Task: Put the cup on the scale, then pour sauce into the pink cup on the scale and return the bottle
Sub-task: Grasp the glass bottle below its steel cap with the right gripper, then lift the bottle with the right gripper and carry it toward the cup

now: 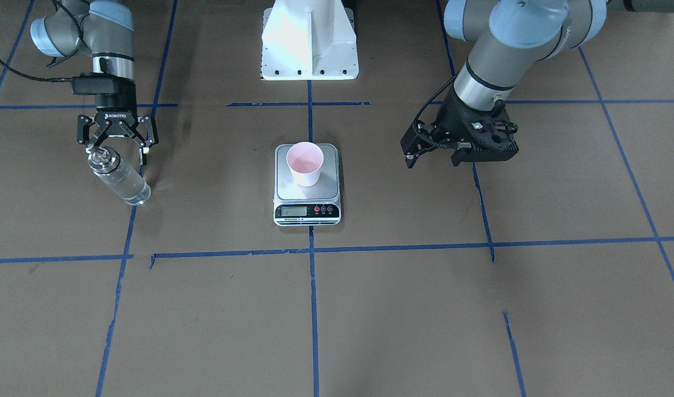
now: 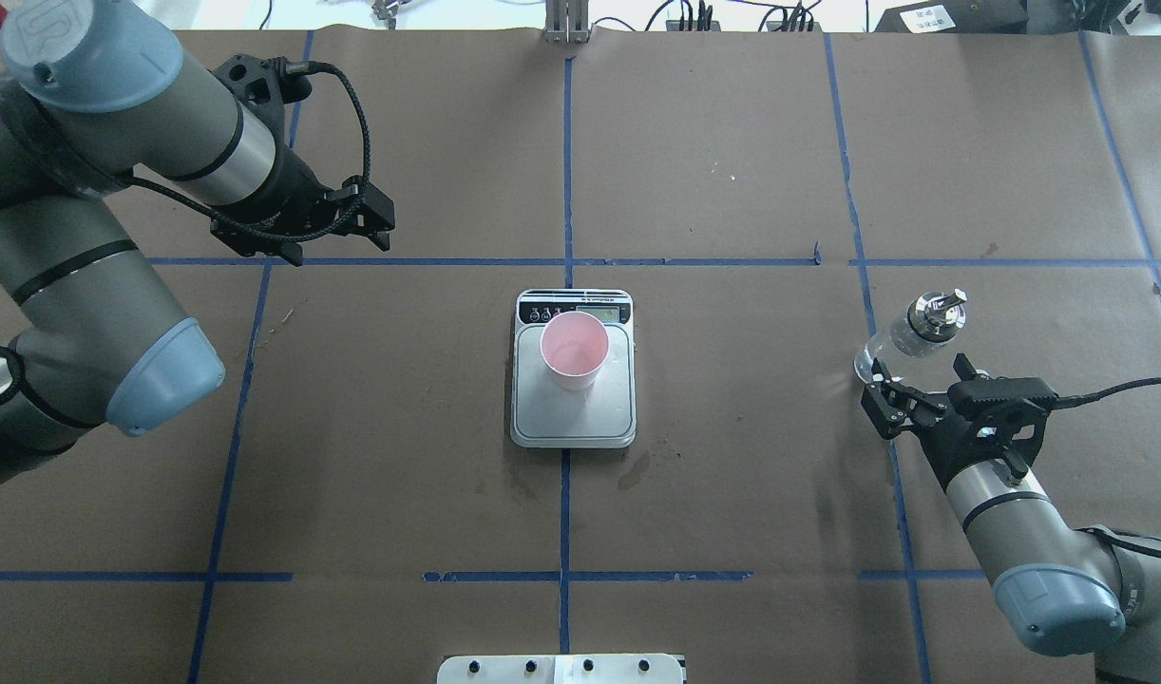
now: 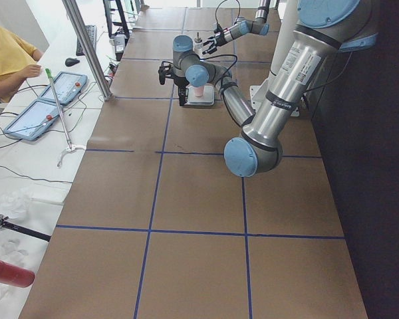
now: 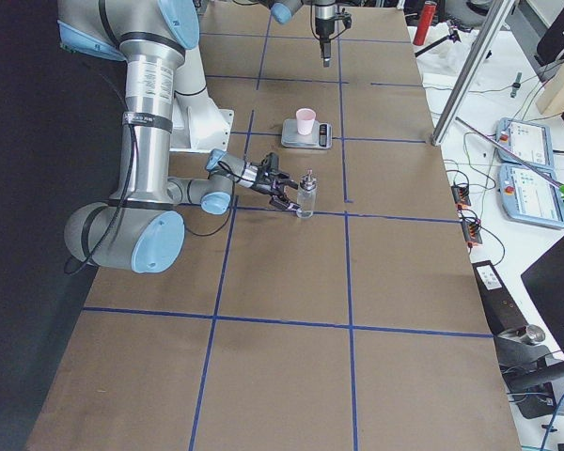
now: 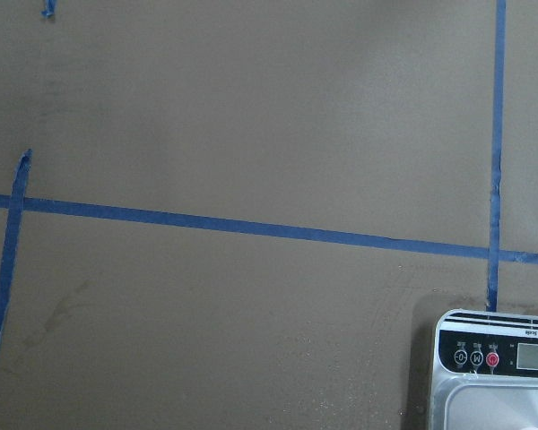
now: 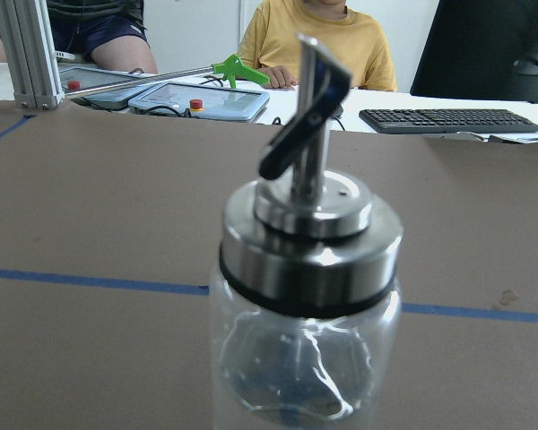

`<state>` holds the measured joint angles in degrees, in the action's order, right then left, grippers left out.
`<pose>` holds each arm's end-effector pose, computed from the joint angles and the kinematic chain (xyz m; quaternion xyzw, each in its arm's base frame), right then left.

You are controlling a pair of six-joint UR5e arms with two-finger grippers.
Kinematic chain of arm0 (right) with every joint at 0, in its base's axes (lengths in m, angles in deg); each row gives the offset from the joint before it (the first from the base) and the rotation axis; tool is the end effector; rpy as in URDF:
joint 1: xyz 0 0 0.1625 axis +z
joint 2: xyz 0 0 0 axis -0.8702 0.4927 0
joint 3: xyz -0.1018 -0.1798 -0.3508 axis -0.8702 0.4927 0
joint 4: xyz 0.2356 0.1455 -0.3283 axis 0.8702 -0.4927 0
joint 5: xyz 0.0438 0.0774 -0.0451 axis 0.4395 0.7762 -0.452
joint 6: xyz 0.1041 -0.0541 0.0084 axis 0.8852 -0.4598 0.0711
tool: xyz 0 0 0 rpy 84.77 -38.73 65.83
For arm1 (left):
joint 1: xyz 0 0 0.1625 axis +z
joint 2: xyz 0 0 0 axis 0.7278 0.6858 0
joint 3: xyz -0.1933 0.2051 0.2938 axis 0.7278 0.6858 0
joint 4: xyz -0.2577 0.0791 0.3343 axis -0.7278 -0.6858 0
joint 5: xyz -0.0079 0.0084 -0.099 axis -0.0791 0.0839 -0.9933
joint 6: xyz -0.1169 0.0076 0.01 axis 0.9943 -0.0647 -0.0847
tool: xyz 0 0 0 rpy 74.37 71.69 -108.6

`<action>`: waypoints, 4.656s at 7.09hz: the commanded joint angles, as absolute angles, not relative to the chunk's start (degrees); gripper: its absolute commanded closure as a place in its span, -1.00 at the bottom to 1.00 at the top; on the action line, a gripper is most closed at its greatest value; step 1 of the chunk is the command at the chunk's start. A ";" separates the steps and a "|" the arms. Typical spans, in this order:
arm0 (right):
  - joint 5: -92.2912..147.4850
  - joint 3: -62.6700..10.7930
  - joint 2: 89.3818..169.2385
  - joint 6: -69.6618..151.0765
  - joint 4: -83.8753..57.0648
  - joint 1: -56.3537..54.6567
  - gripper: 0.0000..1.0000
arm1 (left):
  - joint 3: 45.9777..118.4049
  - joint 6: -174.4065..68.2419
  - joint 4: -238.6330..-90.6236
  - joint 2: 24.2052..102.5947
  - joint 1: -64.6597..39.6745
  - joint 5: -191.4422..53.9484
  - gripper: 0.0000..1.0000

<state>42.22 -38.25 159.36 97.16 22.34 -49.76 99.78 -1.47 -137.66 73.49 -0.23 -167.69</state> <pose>-0.4032 -0.3068 0.4863 0.4793 -0.3038 0.1572 0.8083 0.3664 -0.4999 0.2065 0.0284 0.4565 -0.0744 0.8862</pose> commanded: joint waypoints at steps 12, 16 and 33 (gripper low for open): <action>42.54 -30.34 152.68 86.61 35.22 -44.75 -0.89 | 101.52 -1.28 -135.10 73.42 0.03 -166.22 -0.99; 42.63 -26.91 151.53 86.87 35.30 -44.13 -0.90 | 101.61 -1.28 -135.10 73.60 0.12 -166.13 -0.99; 22.79 -26.91 123.66 51.81 -13.91 -47.73 1.00 | 106.10 -10.95 -134.83 66.92 -2.25 -166.22 -0.99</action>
<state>25.43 -27.76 124.31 53.53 -12.95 -46.87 106.21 -10.44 -134.83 67.17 -2.02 -166.21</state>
